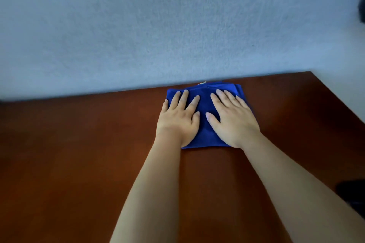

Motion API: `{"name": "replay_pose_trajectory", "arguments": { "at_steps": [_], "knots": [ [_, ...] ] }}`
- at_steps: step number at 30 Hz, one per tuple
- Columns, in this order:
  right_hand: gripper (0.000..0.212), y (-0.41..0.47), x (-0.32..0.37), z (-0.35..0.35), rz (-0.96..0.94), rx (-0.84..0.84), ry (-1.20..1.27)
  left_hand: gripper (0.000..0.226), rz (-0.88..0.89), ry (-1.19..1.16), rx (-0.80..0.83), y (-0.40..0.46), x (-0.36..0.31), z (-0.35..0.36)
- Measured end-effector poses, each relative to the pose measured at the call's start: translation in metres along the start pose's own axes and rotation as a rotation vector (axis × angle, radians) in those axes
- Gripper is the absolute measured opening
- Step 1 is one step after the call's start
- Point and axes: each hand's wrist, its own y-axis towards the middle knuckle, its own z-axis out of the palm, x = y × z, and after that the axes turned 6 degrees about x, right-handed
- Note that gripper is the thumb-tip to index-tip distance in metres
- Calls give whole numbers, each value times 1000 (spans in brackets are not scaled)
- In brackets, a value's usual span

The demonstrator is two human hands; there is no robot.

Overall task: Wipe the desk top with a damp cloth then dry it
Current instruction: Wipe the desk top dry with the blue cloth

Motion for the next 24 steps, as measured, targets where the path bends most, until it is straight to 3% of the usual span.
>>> {"name": "replay_pose_trajectory", "arguments": {
  "at_steps": [11,24],
  "knots": [
    [63,48,-16,-7,-22,10,-4,53,-41,-13,-17,47,3,-6],
    [62,-93,-11,0,-3,24,-1,54,-14,-11,25,-80,-52,21]
  ]
}}
